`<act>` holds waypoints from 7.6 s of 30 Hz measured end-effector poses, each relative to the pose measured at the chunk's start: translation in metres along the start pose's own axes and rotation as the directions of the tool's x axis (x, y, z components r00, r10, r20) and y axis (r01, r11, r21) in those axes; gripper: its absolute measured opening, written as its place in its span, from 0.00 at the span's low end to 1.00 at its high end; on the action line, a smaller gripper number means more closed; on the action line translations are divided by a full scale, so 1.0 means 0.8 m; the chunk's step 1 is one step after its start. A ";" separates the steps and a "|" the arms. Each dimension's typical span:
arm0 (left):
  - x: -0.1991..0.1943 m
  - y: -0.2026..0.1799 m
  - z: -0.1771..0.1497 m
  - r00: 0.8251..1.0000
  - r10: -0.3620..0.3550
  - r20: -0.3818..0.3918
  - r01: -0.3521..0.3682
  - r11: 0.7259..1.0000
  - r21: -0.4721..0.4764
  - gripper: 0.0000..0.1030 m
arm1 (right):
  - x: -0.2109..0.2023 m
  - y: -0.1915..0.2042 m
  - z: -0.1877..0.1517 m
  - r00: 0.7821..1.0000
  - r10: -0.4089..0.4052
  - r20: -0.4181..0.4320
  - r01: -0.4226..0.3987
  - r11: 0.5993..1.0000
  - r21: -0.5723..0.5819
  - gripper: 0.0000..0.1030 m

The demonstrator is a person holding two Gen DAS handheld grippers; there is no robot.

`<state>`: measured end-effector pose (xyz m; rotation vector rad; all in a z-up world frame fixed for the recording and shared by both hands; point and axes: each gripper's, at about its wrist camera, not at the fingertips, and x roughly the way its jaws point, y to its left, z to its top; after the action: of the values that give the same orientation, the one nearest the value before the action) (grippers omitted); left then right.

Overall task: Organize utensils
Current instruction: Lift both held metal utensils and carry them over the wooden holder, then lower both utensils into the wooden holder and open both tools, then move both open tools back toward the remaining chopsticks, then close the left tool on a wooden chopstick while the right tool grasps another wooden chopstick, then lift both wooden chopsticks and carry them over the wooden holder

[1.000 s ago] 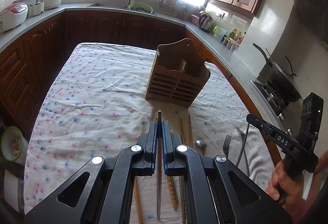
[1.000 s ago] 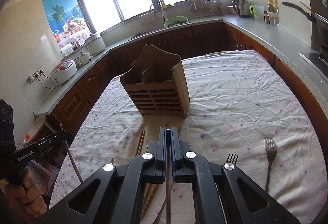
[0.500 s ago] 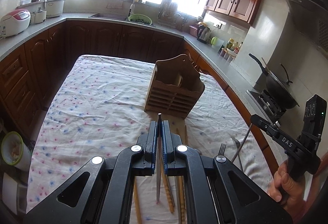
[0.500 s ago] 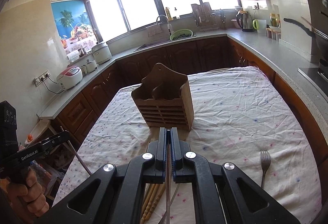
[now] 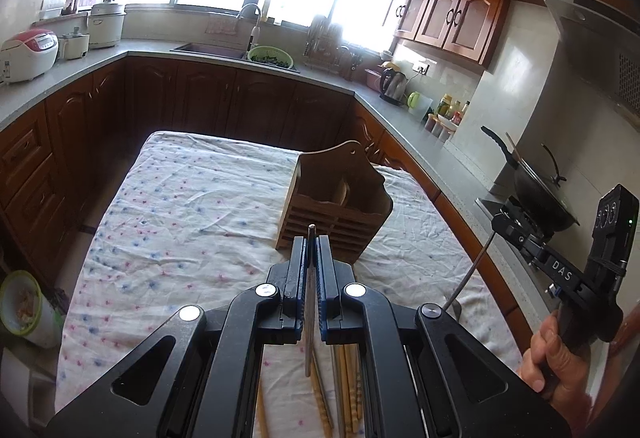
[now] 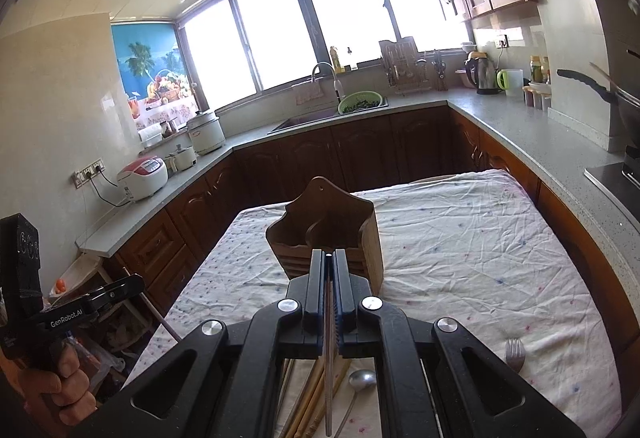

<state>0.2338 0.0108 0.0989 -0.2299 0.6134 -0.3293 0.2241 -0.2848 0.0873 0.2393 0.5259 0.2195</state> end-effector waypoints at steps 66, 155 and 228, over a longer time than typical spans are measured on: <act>0.222 0.033 0.111 0.990 0.091 0.112 -0.073 0.985 -0.155 0.76 | 0.208 -0.090 0.061 0.987 -0.074 0.140 0.039 0.970 0.240 0.72; 0.248 0.023 -0.086 0.905 0.115 -0.409 -0.112 0.993 0.031 0.54 | 0.177 -0.078 -0.117 0.930 0.002 -0.369 0.075 0.978 0.193 0.43; 0.303 -0.014 -0.096 0.863 0.209 -0.459 -0.099 0.963 0.252 0.07 | 0.184 -0.080 -0.089 0.930 0.037 -0.365 0.024 0.986 0.162 0.04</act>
<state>0.3719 -0.0972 -0.0856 0.1255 1.0782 -0.2960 0.3204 -0.2940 -0.0587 0.3638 0.9185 0.2290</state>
